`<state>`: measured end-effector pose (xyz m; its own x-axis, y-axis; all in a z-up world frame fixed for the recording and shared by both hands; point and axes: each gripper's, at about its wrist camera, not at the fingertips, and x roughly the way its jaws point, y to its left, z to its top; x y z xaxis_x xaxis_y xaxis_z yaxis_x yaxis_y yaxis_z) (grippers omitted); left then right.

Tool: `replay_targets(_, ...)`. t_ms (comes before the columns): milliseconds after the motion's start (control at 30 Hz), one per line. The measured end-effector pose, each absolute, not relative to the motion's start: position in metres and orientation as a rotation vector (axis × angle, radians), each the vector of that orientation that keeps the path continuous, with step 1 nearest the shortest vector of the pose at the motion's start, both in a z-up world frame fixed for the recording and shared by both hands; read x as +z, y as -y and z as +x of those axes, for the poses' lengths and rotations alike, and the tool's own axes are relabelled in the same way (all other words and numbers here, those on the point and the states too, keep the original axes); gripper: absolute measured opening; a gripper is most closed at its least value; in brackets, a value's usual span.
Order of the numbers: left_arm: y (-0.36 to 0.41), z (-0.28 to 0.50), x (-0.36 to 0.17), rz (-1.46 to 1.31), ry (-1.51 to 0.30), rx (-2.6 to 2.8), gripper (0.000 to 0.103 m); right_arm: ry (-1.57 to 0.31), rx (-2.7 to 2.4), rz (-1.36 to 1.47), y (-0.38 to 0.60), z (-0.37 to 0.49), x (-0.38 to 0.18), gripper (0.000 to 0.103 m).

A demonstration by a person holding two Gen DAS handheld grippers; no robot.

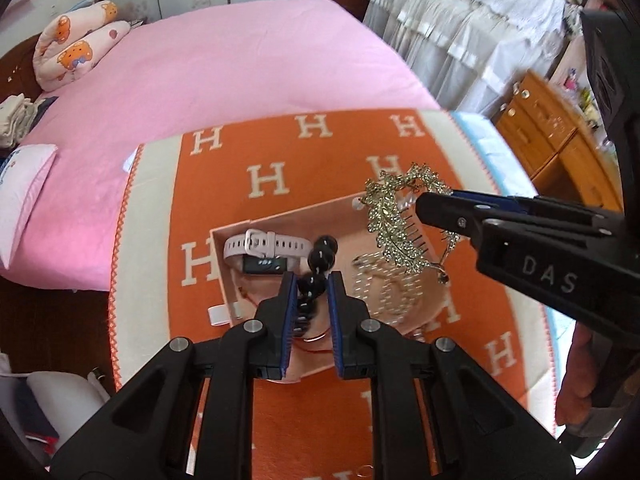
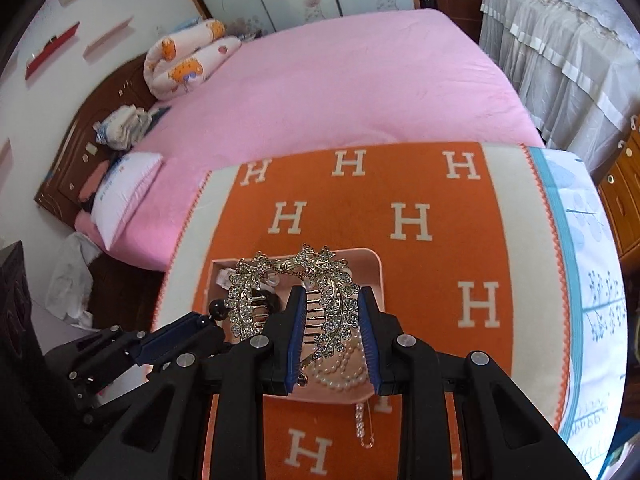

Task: Organize jewelry
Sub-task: 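Lower the black bracelet into the pink box with the left tool while the right drops the comb, then withdraw both open tools from the pink box toward the small pieces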

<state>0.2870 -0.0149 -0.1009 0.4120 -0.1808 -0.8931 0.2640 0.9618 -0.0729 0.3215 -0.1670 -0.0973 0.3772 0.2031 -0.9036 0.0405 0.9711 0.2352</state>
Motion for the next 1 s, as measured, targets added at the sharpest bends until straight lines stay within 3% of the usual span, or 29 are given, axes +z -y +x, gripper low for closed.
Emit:
replay_targets(33, 0.014, 0.288, -0.105, 0.094, -1.128, -0.275, 0.017, -1.198, 0.107, 0.220, 0.164, 0.326, -0.104, 0.026)
replay_targets(100, 0.011, 0.288, -0.108, 0.109, -1.136, -0.268, 0.038, -1.222, 0.118, 0.206, 0.158, 0.332, -0.115, 0.029)
replay_targets(133, 0.008, 0.287, -0.107, 0.107, -1.126, -0.262, 0.057, -1.226, 0.121, 0.203, 0.157, 0.333, -0.119, 0.035)
replay_targets(167, 0.005, 0.286, -0.106, 0.103, -1.120, -0.257, 0.063, -1.224, 0.121, 0.200, 0.156, 0.333, -0.121, 0.037)
replay_targets(567, -0.028, 0.260, -0.073, 0.026, -1.082, -0.227, 0.063, -1.177, 0.160, 0.180, 0.154, 0.303, -0.092, 0.037)
replay_targets(1000, -0.048, 0.204, -0.019, -0.022, -1.046, -0.250, 0.063, -1.118, 0.103, 0.238, 0.179, 0.213, -0.039, 0.037)
